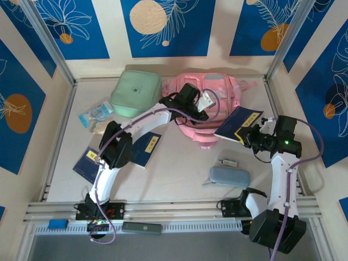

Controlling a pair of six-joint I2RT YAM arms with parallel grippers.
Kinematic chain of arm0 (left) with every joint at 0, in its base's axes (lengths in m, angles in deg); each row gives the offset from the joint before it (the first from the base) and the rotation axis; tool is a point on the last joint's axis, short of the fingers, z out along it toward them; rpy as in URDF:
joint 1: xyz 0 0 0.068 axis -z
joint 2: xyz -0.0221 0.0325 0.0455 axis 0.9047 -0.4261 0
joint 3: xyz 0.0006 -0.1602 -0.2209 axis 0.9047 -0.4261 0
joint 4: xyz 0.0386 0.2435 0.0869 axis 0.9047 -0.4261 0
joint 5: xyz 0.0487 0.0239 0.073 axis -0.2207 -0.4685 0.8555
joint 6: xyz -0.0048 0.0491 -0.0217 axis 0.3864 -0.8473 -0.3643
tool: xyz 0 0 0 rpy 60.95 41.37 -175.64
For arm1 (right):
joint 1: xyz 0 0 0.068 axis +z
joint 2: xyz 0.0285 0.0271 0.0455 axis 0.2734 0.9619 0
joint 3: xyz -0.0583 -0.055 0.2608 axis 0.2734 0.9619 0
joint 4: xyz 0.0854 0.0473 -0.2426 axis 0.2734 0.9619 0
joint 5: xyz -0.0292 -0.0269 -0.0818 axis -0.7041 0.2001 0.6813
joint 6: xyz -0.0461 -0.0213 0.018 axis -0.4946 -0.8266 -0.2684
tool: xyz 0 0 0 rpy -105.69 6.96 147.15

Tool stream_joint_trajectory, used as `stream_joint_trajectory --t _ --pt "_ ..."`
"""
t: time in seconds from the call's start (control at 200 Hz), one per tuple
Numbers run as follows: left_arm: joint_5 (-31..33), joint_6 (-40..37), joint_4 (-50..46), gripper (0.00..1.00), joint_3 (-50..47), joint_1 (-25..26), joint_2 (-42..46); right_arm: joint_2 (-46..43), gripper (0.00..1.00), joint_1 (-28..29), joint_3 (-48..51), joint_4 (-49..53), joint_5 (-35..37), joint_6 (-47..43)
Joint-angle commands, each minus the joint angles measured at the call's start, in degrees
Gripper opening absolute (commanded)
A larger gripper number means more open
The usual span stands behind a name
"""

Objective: Pack the student bag

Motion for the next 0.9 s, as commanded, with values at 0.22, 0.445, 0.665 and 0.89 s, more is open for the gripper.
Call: stream_joint_trajectory --t 0.22,0.445,0.665,0.89 --pt "-12.49 1.13 -9.23 0.41 10.32 0.18 -9.64 -0.80 0.00 -0.99 -1.22 0.31 -1.74 -1.33" --pt "-14.12 2.96 -12.53 0.42 10.63 0.18 -13.08 -0.95 0.00 -1.69 -1.02 0.30 -1.64 -1.59" --pt "-17.35 8.72 -2.94 0.37 -10.83 1.75 -3.74 -1.92 0.00 -5.18 0.08 -1.14 -1.24 -1.31" --pt "-14.09 12.07 1.51 0.38 -22.77 5.92 5.89 -1.60 0.00 -6.76 1.05 -2.47 -0.68 -0.89"
